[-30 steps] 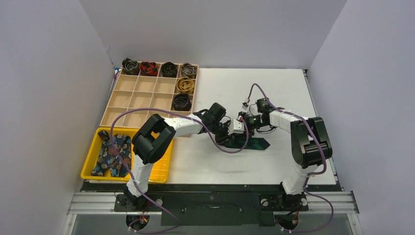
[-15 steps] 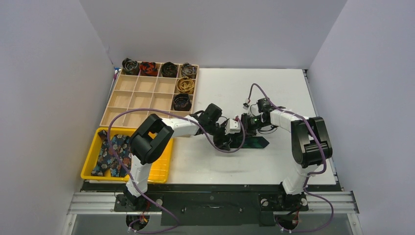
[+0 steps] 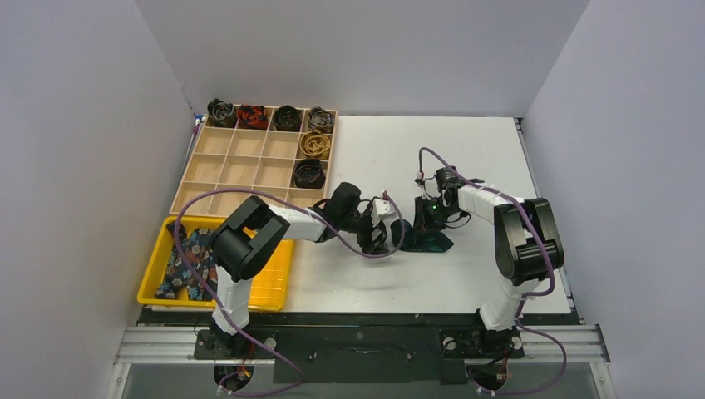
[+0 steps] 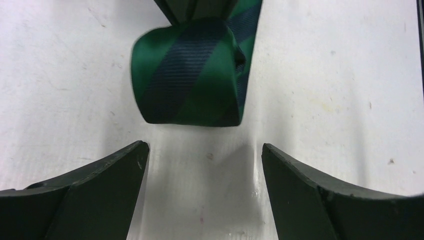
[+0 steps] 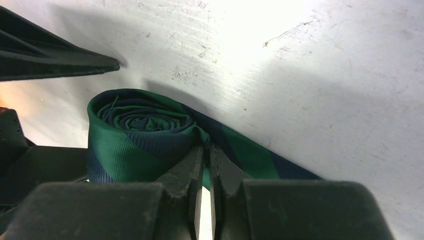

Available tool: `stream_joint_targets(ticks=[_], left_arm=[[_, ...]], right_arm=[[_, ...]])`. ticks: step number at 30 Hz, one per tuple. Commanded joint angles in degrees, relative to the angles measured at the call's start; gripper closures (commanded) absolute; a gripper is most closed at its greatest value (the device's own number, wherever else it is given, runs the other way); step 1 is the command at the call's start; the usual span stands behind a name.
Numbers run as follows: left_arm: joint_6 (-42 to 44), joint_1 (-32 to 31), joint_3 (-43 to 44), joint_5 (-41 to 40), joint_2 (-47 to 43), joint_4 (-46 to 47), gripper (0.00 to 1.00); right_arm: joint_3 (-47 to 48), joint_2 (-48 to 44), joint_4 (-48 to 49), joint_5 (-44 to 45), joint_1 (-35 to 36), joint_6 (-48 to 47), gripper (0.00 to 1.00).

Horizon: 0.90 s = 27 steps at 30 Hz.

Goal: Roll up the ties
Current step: Roll the tie at the center of the board.

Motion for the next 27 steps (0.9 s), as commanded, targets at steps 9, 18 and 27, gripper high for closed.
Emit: stream_joint_targets(ticks=[9,18,27], left_arm=[[-21.87,-3.51,5.12,-6.79,4.56,17.59,0.15],[-21.47,-4.27,3.97,-5.32,7.78,19.9,0.7],[-13.14,-5.13,-7.84,-7.84,4.38,22.58,1.0]], right_arm=[[-2.52,0.37,-2.42,9.92,2.1,-6.56,1.0],[0.97,0.69,-6.25,2.64,0.71,-7.88,1.0],[3.37,-3.69,-19.32,-14.31,-6.94,-10.19,0.74]])
